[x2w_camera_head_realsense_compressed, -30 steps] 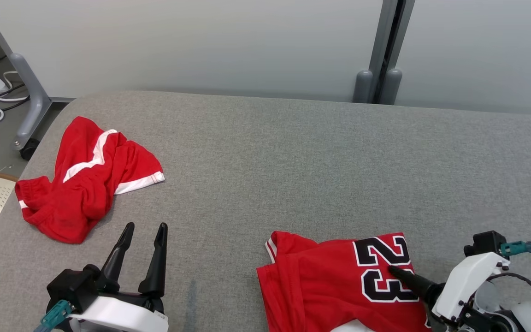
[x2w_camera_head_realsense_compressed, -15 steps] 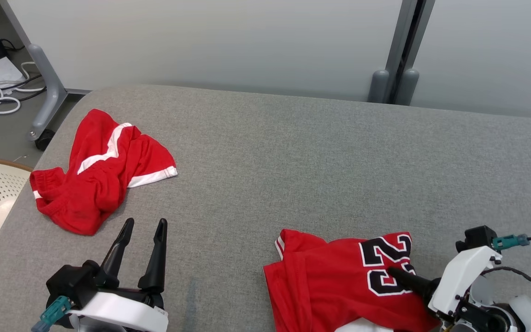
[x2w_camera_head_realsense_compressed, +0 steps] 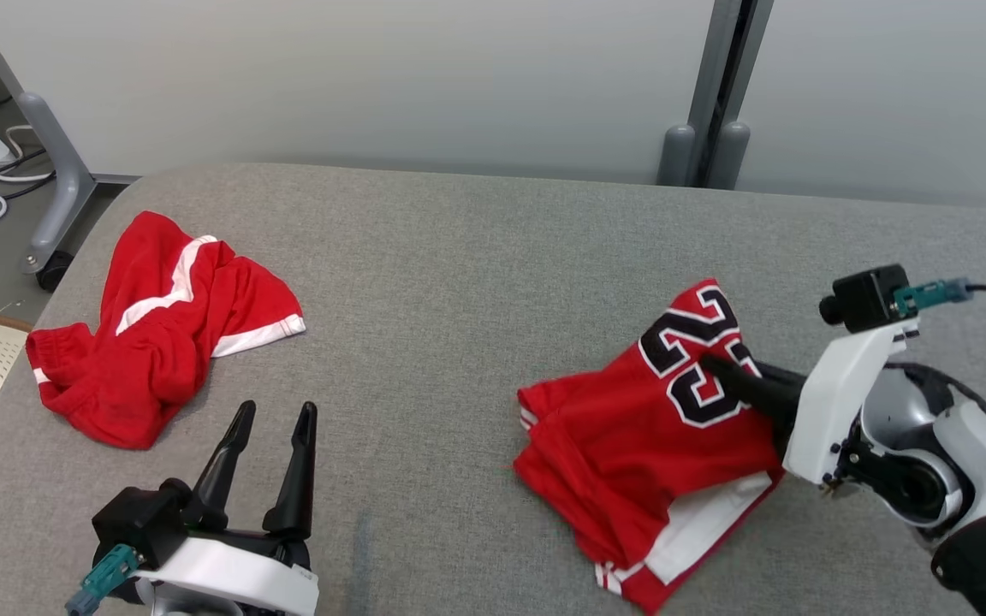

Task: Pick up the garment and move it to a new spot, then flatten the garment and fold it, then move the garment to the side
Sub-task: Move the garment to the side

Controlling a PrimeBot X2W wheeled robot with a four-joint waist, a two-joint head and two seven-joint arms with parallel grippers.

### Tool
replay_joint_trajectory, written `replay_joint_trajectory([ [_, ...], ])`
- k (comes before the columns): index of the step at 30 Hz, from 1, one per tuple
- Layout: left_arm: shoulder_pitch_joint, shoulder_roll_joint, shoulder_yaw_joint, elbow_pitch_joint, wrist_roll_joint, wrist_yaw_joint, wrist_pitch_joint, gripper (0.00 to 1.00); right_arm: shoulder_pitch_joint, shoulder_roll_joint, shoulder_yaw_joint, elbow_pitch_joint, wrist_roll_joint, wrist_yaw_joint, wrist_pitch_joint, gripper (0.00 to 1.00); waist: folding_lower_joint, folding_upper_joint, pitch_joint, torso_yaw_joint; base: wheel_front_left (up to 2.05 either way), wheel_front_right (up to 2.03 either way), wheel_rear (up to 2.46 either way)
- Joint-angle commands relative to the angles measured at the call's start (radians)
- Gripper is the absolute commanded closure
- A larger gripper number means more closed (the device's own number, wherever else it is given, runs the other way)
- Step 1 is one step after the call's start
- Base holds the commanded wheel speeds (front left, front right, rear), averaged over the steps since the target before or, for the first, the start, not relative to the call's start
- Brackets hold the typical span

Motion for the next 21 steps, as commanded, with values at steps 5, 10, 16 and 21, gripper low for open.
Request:
replay_joint_trajectory([
  [5,-0.036,-0.002,-0.010,0.000,0.006,-0.006,-0.002,0.00,-0.117,-0.079,0.108,-0.002,-0.005,0.002,-0.066,1.00,0.0000,0.0000,0.029,-0.007,0.00,0.00,0.00],
  [10,-0.067,-0.005,-0.030,-0.002,0.010,-0.010,-0.002,0.00,-0.247,-0.156,0.197,0.038,0.027,0.002,-0.122,1.00,0.0000,0.0000,0.086,-0.019,0.00,0.00,0.00],
  [16,-0.120,0.003,-0.063,-0.005,0.020,-0.015,-0.002,0.00,-0.402,-0.233,0.277,0.119,0.033,0.002,-0.200,1.00,0.0000,0.0000,0.174,-0.047,0.00,0.00,0.00],
  [21,-0.168,0.011,-0.088,-0.015,0.029,-0.016,-0.002,0.00,-0.506,-0.289,0.313,0.230,0.026,0.002,-0.238,1.00,0.0000,0.0000,0.242,-0.072,0.00,0.00,0.00],
])
